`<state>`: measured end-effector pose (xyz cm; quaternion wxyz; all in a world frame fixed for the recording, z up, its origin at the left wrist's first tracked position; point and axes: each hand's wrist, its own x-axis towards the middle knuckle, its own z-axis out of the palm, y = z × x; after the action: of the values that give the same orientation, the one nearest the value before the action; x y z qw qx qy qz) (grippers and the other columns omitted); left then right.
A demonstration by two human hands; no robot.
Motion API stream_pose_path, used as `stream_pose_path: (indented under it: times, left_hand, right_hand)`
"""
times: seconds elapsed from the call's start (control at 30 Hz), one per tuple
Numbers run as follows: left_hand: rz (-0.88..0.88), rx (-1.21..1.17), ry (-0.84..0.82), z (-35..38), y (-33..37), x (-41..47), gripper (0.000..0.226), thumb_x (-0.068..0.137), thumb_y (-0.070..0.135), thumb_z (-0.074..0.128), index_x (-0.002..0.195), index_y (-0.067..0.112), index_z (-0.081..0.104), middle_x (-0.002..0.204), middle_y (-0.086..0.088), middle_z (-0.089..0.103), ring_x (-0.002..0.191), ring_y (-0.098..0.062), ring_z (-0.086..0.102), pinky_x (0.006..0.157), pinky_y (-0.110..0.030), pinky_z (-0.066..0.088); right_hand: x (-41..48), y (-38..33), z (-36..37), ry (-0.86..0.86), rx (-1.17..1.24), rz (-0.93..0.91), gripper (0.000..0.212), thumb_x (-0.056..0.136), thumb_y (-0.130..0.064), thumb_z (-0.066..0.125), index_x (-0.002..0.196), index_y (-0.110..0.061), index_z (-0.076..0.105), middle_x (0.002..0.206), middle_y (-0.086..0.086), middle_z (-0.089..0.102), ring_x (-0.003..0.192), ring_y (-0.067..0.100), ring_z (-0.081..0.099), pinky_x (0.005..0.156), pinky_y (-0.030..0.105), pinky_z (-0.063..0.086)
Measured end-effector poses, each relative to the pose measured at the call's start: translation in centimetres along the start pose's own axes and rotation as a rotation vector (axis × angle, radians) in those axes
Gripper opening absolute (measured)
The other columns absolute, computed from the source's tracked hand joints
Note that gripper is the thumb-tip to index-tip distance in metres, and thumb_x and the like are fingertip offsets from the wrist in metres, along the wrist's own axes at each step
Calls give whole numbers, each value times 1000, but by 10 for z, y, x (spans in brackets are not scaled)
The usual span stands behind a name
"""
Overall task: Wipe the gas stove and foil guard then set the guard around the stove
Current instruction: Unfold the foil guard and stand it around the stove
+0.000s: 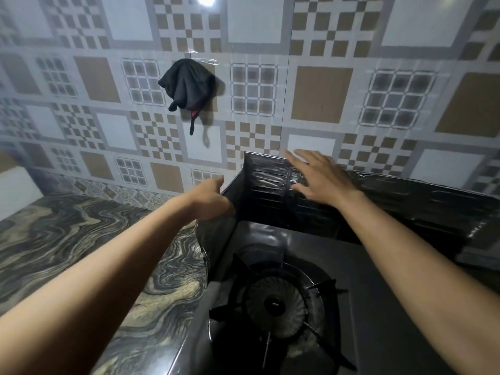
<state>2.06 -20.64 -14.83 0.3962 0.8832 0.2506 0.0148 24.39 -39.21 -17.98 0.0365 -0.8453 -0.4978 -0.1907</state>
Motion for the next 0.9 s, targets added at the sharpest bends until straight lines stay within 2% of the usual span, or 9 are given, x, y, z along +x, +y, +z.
stream_pose_path:
  times: [0.1, 0.17, 0.23, 0.3, 0.4, 0.5, 0.7, 0.8, 0.9]
  left_hand:
    - [-29, 83, -28, 0, -9, -7, 37, 74, 10, 69, 111, 13, 65, 98, -12, 74, 92, -32, 71, 83, -47, 60]
    - [-9, 138, -47, 2, -12, -11, 21, 80, 6, 59, 98, 14, 68, 90, -13, 75, 85, -33, 73, 76, -47, 61]
    - [17, 202, -16, 2, -11, -15, 18, 84, 6, 52, 91, 11, 67, 85, -9, 73, 80, -28, 70, 67, -38, 58]
    - [13, 249, 15, 2, -9, -14, 16, 87, 5, 49, 85, 12, 64, 80, -4, 67, 75, -21, 63, 57, -27, 46]
    - [-22, 298, 75, 3, -8, -11, 13, 87, 4, 50, 87, 13, 59, 77, -2, 60, 74, -21, 58, 50, -21, 37]
    - [-71, 295, 143, 1, -11, -8, 10, 85, 3, 50, 87, 11, 57, 70, 0, 55, 65, -19, 55, 47, -22, 36]
    - [-94, 339, 143, 0, -21, -2, 8, 83, 17, 57, 86, 11, 61, 82, -8, 67, 73, -25, 64, 57, -29, 44]
    - [-86, 352, 152, 5, -16, -1, 12, 84, 12, 55, 92, 9, 63, 80, -7, 64, 72, -24, 61, 50, -23, 40]
    - [-131, 346, 101, 4, -6, -6, 23, 83, 9, 53, 103, 3, 64, 86, -9, 67, 76, -25, 66, 52, -26, 49]
  right_hand:
    - [24, -36, 8, 5, 185, -120, 103, 84, -42, 73, 158, -28, 3, 166, 2, 5, 151, 19, 12, 118, 32, 3]
    - [43, -53, 13, 14, 222, -157, 98, 86, -36, 73, 158, -29, 7, 166, 1, 1, 152, 17, 6, 120, 35, 1]
    - [62, -65, 16, 15, 213, -176, 82, 90, -27, 69, 156, -27, 21, 166, 2, 6, 152, 18, 5, 123, 42, 4]
    - [77, -72, 20, 26, 202, -197, 61, 92, -24, 67, 148, -21, 40, 163, 5, 22, 152, 22, 14, 123, 47, 10]
    - [88, -78, 23, 52, 219, -190, 45, 92, -24, 67, 135, -18, 54, 149, 5, 47, 141, 29, 38, 117, 46, 24]
    - [91, -81, 28, 98, 174, -172, 41, 91, -26, 66, 131, -19, 56, 142, 5, 51, 128, 31, 49, 107, 44, 34]
    - [90, -78, 31, 84, 34, -209, 70, 81, -55, 70, 140, -25, 48, 149, 9, 45, 134, 32, 44, 113, 47, 31]
    - [90, -85, 43, 151, -52, -190, 69, 81, -55, 71, 137, -19, 49, 142, 14, 52, 133, 34, 47, 113, 50, 33]
    - [91, -87, 48, 138, 24, -232, 85, 84, -48, 71, 151, -16, 31, 151, 13, 43, 143, 32, 34, 120, 50, 21]
